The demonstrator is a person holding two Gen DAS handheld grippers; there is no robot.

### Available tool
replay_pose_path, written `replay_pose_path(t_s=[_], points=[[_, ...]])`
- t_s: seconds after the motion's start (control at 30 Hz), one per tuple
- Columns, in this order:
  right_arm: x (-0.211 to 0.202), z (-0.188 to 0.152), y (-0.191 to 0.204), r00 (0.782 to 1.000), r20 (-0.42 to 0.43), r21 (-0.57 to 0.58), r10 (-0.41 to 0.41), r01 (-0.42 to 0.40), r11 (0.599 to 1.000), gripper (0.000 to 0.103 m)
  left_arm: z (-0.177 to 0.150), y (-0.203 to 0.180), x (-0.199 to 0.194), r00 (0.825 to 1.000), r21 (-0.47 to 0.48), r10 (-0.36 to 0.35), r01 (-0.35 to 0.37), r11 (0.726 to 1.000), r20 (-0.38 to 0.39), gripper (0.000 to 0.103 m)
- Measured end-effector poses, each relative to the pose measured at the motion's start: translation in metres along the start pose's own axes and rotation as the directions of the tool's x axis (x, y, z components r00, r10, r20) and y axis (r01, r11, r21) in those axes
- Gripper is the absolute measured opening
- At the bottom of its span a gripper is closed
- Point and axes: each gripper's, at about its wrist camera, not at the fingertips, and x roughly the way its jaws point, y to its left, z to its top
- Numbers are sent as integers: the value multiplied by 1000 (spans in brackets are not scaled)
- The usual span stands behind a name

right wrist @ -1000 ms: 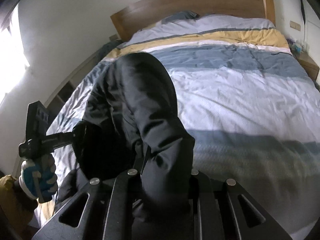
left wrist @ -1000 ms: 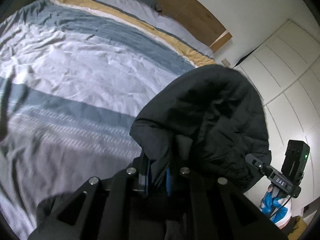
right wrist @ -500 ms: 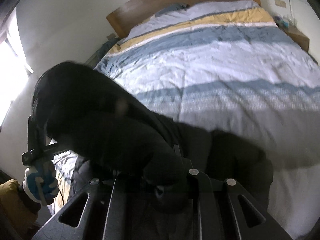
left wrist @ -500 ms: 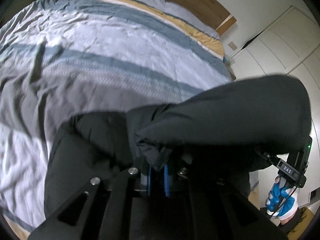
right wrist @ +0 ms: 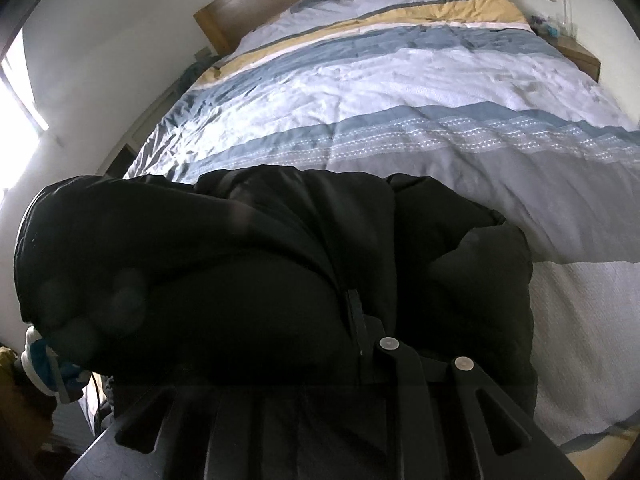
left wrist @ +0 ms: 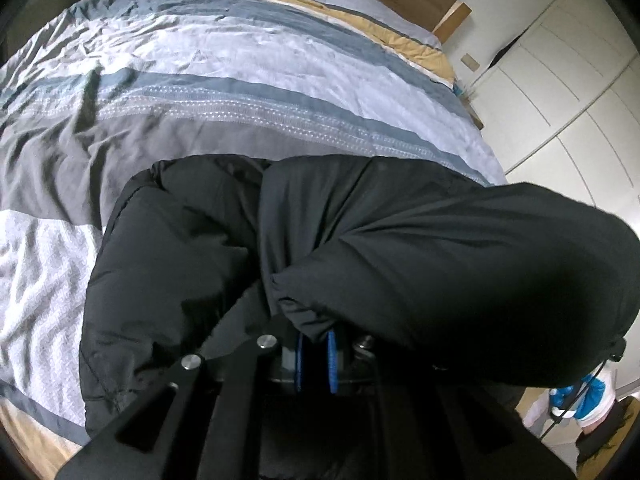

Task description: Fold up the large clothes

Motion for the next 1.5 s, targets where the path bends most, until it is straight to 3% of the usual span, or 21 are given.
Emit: replay_pose_path(t_s=[0.27,0.4,0.77,1.17,1.5], points=[[-8,-14,-2,999,15,-13,-34,34,999,40,-4,-11,-2,999,18,41,-42,999,19,8],[-16,-23,-6,999,15,-6,-41,41,999,45,-7,-16,-5,998,26,52,-52,998,25,9],[-44,-40,-12,997,9,30,-75,75,997,48,-16,-26,-29,996,55,89,-90,994,16,16],[-94,-43,-2,997,15,26,-79,78,997,53,-33,-15,-99,996,41,94,-94,995,-1,17],[-114,-10,30,998,40,-24,-52,53,998,56,-10,-33,-126,997,37,79,-79,996,15,17]])
